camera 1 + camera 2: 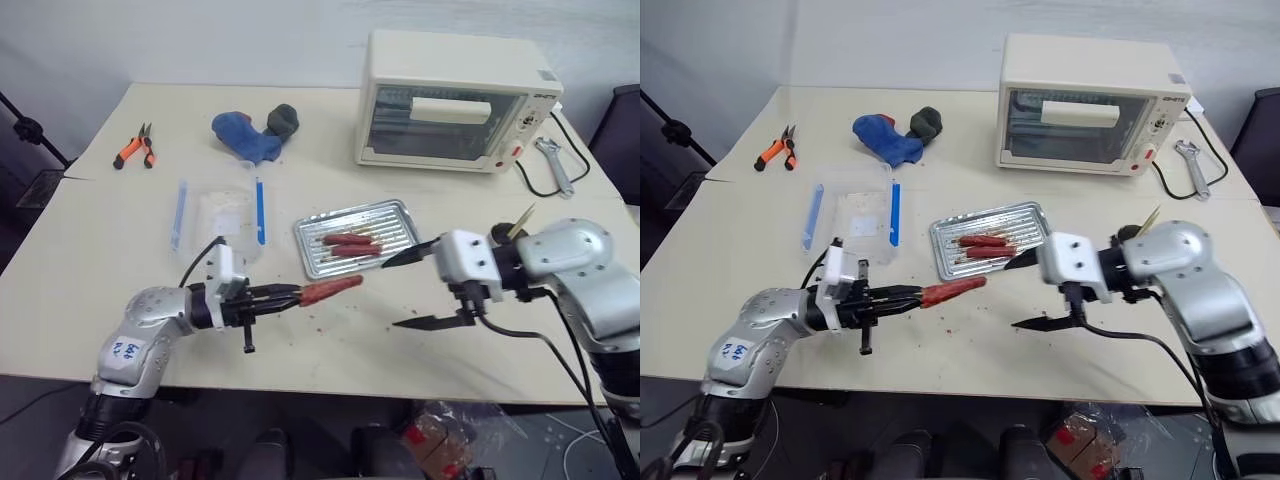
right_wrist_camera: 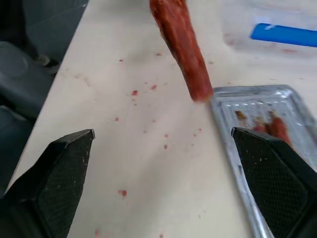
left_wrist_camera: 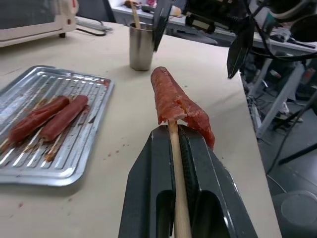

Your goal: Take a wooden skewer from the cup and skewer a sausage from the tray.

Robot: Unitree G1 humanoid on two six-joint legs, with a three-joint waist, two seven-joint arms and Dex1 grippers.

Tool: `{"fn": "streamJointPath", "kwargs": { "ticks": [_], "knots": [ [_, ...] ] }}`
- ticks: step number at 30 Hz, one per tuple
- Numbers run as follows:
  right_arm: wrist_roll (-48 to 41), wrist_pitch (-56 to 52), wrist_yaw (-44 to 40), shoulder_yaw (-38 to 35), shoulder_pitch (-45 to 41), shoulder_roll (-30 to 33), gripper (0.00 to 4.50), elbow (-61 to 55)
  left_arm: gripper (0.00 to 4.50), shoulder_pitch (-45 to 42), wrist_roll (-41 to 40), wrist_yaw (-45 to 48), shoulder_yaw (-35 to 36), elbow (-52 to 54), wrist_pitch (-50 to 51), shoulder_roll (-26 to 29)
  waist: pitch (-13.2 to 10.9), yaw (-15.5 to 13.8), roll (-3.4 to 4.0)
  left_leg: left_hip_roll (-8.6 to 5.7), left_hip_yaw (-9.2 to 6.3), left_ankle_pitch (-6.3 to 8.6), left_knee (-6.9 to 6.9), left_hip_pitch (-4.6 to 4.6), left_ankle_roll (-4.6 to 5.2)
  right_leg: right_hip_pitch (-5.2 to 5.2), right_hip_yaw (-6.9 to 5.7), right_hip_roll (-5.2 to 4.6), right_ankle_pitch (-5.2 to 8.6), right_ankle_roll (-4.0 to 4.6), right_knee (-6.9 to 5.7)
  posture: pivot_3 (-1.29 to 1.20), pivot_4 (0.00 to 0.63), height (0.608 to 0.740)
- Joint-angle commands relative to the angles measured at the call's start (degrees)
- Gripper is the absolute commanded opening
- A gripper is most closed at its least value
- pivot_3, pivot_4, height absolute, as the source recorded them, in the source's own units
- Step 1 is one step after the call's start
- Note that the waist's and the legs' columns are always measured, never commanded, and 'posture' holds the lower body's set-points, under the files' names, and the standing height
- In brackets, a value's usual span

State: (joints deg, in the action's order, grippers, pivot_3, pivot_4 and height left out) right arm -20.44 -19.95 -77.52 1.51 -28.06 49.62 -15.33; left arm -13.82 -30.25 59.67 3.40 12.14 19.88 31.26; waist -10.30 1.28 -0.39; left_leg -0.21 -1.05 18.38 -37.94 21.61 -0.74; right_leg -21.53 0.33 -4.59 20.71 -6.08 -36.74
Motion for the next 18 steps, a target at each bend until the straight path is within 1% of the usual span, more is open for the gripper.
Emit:
{"fn": "streamJointPath", "kwargs": {
  "ticks": [1,3,4,5,7,9,11,13,18],
  "knots": [
    [-8.5,-0.3,1.7,-10.7,6.1,-0.9,4.49,-2.4,0.00,2.3,-3.5,-4.2,6.7,3.9,0.5,0.5,0.0,-0.1,-0.01,0.00,0.01,0.00,0.00,0.00,0.00,0.00,0.00,0.00,0.00,0.00,0.01,0.00,0.150,0.740],
    [-9.6,1.7,8.4,-17.6,12.2,-4.7,4.49,-3.7,0.00,3.6,-4.6,-7.5,11.0,4.3,1.8,1.1,0.0,-0.5,-0.02,0.01,-0.02,0.00,0.01,0.00,0.00,0.03,-0.01,0.00,0.00,0.00,0.01,0.00,0.150,0.740],
    [-11.3,1.9,9.4,-19.8,14.9,-6.0,4.49,-4.9,0.00,3.3,-5.8,-9.5,13.1,4.1,2.6,1.0,0.0,-0.7,-0.03,0.02,-0.04,0.00,0.02,-0.01,0.00,0.05,-0.03,0.01,0.00,0.00,0.00,0.00,0.150,0.740],
    [-13.8,1.5,9.4,-21.4,17.6,-7.1,4.49,-6.5,0.00,2.7,-6.9,-11.6,15.1,3.6,3.5,0.8,0.0,-1.0,-0.02,0.02,-0.04,0.00,0.01,-0.01,0.00,0.04,-0.02,0.01,0.00,0.00,-0.02,0.00,0.150,0.740],
    [-20.3,-0.2,13.8,-23.7,22.1,-11.6,4.49,-11.7,0.00,0.2,-6.5,-17.2,18.2,1.6,3.2,-0.3,0.0,-1.2,-0.02,0.01,0.01,0.00,-0.01,-0.02,0.00,0.03,0.01,0.01,0.00,0.00,-0.06,0.00,0.150,0.740],
    [-21.3,1.6,17.0,-24.1,25.0,-15.0,4.49,-15.3,0.00,-1.5,-5.5,-21.4,19.7,0.1,2.5,-1.3,0.0,-1.2,-0.02,0.02,0.00,-0.02,-0.04,-0.06,-0.03,0.05,0.01,0.03,0.00,-0.01,-0.15,0.00,0.150,0.740],
    [-22.0,3.7,19.5,-22.7,27.9,-18.9,4.49,-19.5,0.00,-4.1,-4.0,-29.3,20.9,-1.8,3.3,-3.9,0.0,-1.2,-0.02,-0.01,0.02,-0.03,-0.05,-0.10,-0.05,0.06,0.03,0.04,-0.01,-0.01,-0.19,0.00,0.150,0.740],
    [-20.8,5.8,21.8,-20.8,29.2,-21.5,4.49,-21.9,0.00,-5.8,-3.3,-34.1,20.4,-2.8,4.6,-5.7,0.0,-1.2,-0.03,-0.01,0.02,-0.03,-0.04,-0.14,-0.05,0.09,0.04,0.05,-0.01,-0.02,-0.19,0.00,0.150,0.740],
    [-16.9,11.1,23.7,-18.0,26.7,-23.0,4.49,-19.8,0.00,-10.2,1.3,-41.8,17.8,-9.0,5.3,-8.1,0.0,-1.2,-0.06,-0.04,0.05,-0.03,-0.04,-0.13,-0.05,0.04,0.03,0.06,-0.01,-0.03,-0.24,0.00,0.150,0.740]
  ]
}}
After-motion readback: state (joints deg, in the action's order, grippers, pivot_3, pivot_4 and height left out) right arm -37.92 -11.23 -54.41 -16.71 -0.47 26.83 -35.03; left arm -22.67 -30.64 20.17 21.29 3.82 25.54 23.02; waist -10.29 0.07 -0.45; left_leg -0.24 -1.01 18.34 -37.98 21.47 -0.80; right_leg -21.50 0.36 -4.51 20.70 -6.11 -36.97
